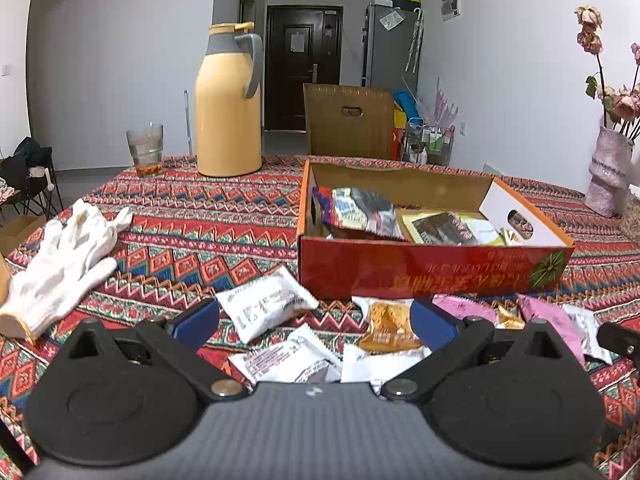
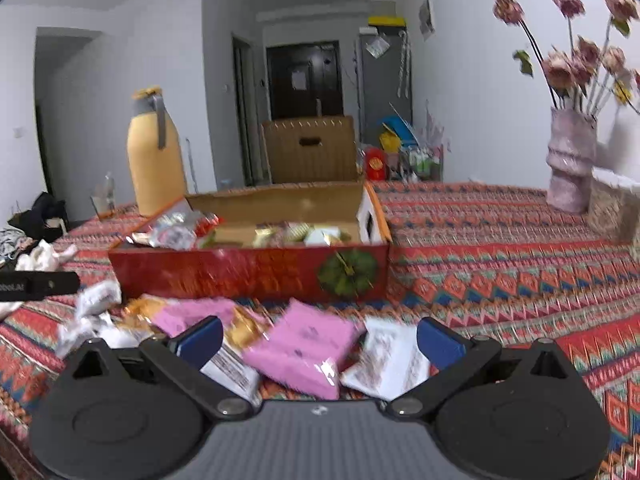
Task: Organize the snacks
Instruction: 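Grasp a white snack packet with the right gripper, then grasp a white printed packet with the left gripper, then carry both white packets over the cardboard box and open both grippers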
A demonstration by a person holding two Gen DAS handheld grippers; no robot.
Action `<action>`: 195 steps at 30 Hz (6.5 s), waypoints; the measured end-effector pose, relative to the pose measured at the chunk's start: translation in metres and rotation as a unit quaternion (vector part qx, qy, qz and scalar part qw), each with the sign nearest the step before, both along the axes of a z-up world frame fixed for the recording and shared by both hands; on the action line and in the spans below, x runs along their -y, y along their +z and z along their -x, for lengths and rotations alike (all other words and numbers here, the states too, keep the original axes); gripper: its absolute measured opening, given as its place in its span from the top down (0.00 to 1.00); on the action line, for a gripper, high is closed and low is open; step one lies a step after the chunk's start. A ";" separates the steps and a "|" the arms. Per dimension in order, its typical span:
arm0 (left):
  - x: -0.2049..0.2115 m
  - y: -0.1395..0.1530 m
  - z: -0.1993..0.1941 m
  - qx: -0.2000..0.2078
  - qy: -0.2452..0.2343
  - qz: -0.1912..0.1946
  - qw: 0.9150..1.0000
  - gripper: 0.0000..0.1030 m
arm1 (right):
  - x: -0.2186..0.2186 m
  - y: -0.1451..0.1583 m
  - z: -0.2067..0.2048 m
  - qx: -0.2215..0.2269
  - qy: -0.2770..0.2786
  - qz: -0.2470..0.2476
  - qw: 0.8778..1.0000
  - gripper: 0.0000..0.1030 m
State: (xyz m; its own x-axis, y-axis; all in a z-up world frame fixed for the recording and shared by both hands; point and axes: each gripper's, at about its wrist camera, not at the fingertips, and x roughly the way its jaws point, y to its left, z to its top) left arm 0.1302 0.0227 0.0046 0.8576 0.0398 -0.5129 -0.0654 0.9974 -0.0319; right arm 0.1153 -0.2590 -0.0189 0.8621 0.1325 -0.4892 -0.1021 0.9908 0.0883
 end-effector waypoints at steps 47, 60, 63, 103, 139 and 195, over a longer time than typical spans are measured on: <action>-0.010 -0.031 -0.013 -0.012 0.003 0.035 0.999 0.00 | 0.031 -0.039 -0.055 -0.046 -0.062 0.010 0.997 0.59; -0.020 -0.014 -0.009 -0.005 0.008 0.044 0.999 0.00 | 0.031 -0.036 -0.050 -0.032 -0.061 0.005 0.998 0.59; -0.026 -0.003 -0.009 0.003 0.019 0.029 0.999 0.00 | 0.032 -0.036 -0.049 -0.028 -0.061 0.003 0.998 0.58; -0.050 -0.034 -0.115 -0.158 0.016 -0.054 0.986 0.00 | 0.034 -0.034 -0.046 -0.011 -0.065 -0.010 0.998 0.58; -0.038 0.005 -0.063 -0.070 -0.019 -0.015 0.997 0.60 | 0.027 -0.018 -0.028 0.048 -0.060 -0.002 0.997 0.58; 0.038 0.026 -0.142 0.029 0.025 0.018 0.999 0.00 | -0.022 0.012 -0.144 0.067 -0.005 -0.024 0.997 0.00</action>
State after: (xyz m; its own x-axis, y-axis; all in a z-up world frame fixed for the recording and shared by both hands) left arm 0.2718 -0.0151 0.0302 0.8831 0.0655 -0.4646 -0.1121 0.9910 -0.0735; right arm 0.2589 -0.2367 -0.0064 0.9209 0.1438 -0.3624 -0.1061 0.9868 0.1220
